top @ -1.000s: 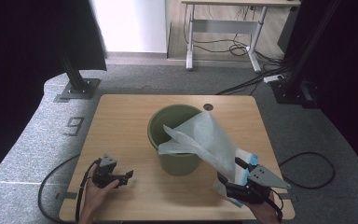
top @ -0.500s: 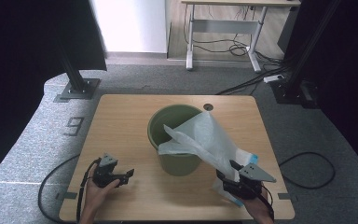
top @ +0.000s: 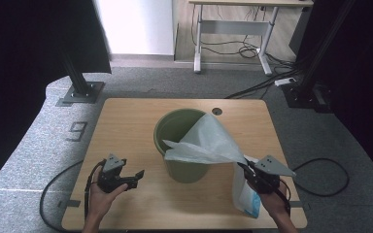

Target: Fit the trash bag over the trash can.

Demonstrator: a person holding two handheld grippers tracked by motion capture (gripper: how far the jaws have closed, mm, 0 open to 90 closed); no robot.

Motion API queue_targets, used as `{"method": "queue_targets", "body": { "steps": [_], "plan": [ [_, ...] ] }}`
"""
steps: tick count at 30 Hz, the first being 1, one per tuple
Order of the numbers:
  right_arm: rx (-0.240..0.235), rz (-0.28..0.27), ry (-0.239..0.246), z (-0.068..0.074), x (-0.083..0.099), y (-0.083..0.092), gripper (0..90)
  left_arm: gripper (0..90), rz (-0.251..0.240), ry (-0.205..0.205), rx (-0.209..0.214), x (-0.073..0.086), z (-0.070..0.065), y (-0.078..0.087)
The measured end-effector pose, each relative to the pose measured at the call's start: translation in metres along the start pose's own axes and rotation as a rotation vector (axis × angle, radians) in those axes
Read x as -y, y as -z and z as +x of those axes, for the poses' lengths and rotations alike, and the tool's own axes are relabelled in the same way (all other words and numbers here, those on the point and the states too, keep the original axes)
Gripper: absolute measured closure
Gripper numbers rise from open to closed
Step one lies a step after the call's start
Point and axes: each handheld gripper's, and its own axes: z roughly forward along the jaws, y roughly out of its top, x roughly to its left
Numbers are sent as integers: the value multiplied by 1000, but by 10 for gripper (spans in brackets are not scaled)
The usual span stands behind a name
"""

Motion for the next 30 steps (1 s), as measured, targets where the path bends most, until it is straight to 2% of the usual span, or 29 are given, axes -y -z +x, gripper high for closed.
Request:
{"method": "queue_targets", "body": {
  "steps": [10, 13, 16, 20, 23, 27, 30],
  "plan": [
    [-20, -32, 44, -1, -43, -7, 865, 181, -89, -40, 28, -32, -27, 22],
    [-24, -34, 47, -1, -49, -9, 865, 179, -107, -47, 10, -45, -36, 27],
    [-26, -34, 45, -1, -52, -10, 865, 177, -139, -36, -9, -60, -42, 30],
    [-31, -30, 36, -3, -54, -11, 865, 168, -167, -29, -7, -77, -50, 28],
    [-33, -31, 23, -5, -59, -12, 865, 160, -183, -47, 11, -88, -60, 24],
    [-33, -39, 24, -3, -70, -14, 865, 153, -203, -70, 56, -100, -77, 18],
    [-34, -46, 24, -1, -79, -16, 865, 153, -201, -89, 76, -107, -85, 13]
  ]
}}
